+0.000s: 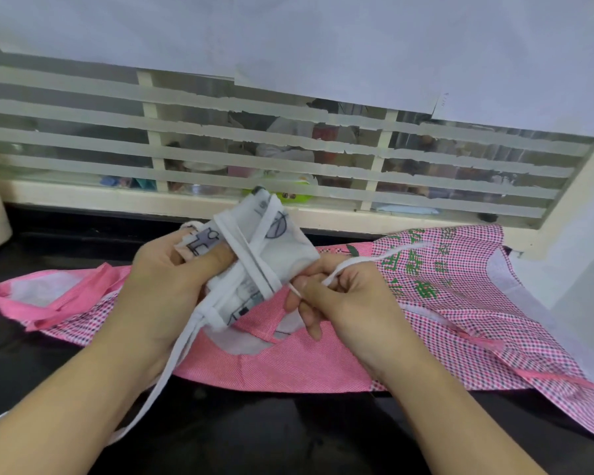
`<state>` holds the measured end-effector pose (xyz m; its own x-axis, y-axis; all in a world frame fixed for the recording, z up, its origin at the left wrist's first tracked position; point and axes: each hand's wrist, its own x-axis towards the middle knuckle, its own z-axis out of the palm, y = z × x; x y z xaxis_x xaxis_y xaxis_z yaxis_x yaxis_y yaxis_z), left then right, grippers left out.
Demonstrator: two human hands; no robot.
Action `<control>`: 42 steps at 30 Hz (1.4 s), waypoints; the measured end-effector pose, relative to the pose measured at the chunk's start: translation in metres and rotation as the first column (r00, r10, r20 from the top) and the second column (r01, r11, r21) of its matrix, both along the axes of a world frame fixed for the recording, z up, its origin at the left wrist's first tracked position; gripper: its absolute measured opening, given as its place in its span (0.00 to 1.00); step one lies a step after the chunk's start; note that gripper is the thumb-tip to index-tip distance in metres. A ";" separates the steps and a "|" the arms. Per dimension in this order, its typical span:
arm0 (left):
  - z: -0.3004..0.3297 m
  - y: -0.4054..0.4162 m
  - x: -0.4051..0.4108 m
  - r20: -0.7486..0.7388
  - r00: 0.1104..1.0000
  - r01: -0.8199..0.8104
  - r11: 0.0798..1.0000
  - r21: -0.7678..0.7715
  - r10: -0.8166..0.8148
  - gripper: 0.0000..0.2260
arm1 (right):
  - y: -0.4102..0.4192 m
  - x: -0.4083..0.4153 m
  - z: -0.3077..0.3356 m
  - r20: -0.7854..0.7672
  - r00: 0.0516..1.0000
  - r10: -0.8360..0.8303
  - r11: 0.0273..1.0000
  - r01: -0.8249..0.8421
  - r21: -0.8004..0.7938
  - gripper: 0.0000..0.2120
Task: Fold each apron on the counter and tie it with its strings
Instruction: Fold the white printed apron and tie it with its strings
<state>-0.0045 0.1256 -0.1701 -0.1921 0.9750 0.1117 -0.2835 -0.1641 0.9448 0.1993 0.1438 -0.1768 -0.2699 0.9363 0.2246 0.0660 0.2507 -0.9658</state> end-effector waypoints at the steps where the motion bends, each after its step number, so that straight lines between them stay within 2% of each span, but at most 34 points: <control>1: -0.002 0.001 0.000 -0.046 0.998 -0.034 0.999 -0.011 0.033 0.09 | -0.001 -0.002 -0.001 0.056 0.998 -0.009 1.000 0.008 0.019 0.09; 3: -0.005 0.001 0.002 -0.098 0.991 -0.097 0.995 -0.012 0.096 0.07 | -0.002 -0.005 -0.002 0.148 0.987 -0.059 0.996 0.047 0.081 0.08; 5: -0.006 0.002 0.000 -0.183 0.967 -0.172 0.985 0.032 0.175 0.06 | -0.005 -0.006 -0.002 0.144 0.985 -0.096 0.990 0.079 0.120 0.06; 6: -0.007 0.003 -0.002 -0.286 0.929 -0.223 0.972 0.073 0.234 0.07 | -0.006 -0.006 0.000 0.135 0.986 -0.102 0.987 0.084 0.135 0.05; 9: -0.012 0.005 -0.003 -0.599 0.706 -0.314 0.925 0.213 0.377 0.12 | -0.012 -0.005 0.006 0.111 0.990 -0.081 0.980 0.059 0.190 0.08; 11: -0.014 0.003 0.003 -0.673 0.652 -0.256 0.937 0.240 0.350 0.13 | -0.015 -0.006 0.010 0.077 0.995 -0.056 0.978 0.039 0.206 0.10; 15: -0.018 -0.008 0.017 -0.769 0.617 0.009 0.976 0.219 0.167 0.10 | -0.014 -0.006 0.010 0.028 0.998 -0.063 0.971 0.054 0.233 0.09; 17: -0.018 -0.012 0.022 -0.766 0.637 0.085 0.978 0.189 0.092 0.08 | -0.012 -0.004 0.010 0.002 0.995 -0.102 0.969 0.098 0.227 0.08; 21: -0.020 -0.012 0.022 -0.755 0.654 0.129 0.976 0.175 0.049 0.13 | -0.009 -0.006 0.007 0.054 0.972 -0.227 0.944 0.206 0.258 0.08; 24: -0.019 -0.012 0.019 -0.736 0.675 0.264 0.948 0.180 -0.049 0.15 | -0.005 -0.006 0.004 0.085 0.958 -0.273 0.924 0.237 0.300 0.08; 27: -0.019 -0.007 0.018 -0.567 0.786 0.333 0.942 0.051 -0.247 0.22 | -0.005 -0.004 0.005 0.118 0.969 -0.216 0.947 0.178 0.268 0.07; 29: -0.016 -0.002 0.018 -0.355 0.865 0.338 0.935 -0.113 -0.355 0.27 | -0.005 -0.003 0.007 0.120 0.974 -0.192 0.954 0.156 0.256 0.08; 30: -0.016 0.000 0.018 -0.285 0.884 0.339 0.928 -0.153 -0.370 0.26 | -0.005 -0.003 0.007 0.117 0.975 -0.189 0.955 0.155 0.254 0.08; 31: -0.015 0.000 0.018 -0.298 0.883 0.331 0.931 -0.156 -0.363 0.22 | -0.006 -0.003 0.007 0.118 0.976 -0.185 0.956 0.151 0.251 0.08; 33: -0.015 -0.001 0.018 -0.455 0.830 0.306 0.945 -0.111 -0.322 0.11 | -0.006 -0.004 0.005 0.152 0.976 -0.154 0.968 0.117 0.224 0.08; 35: -0.016 -0.003 0.018 -0.566 0.782 0.280 0.958 -0.057 -0.263 0.08 | -0.006 -0.005 0.004 0.205 0.970 -0.133 0.976 0.092 0.195 0.08; 39: -0.016 0.001 0.016 -0.517 0.835 0.218 0.976 -0.007 -0.190 0.03 | -0.004 -0.003 0.005 0.166 0.976 -0.139 0.979 0.110 0.173 0.10; 42: -0.017 0.002 0.016 -0.447 0.871 0.216 0.976 -0.021 -0.202 0.03 | -0.004 -0.004 0.004 0.134 0.983 -0.123 0.976 0.096 0.195 0.08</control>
<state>0.0116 0.1277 -0.1868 0.0926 0.9818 0.1656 0.1341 -0.1771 0.9750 0.1948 0.1396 -0.1728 -0.2102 0.9072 0.3644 0.2382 0.4090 -0.8809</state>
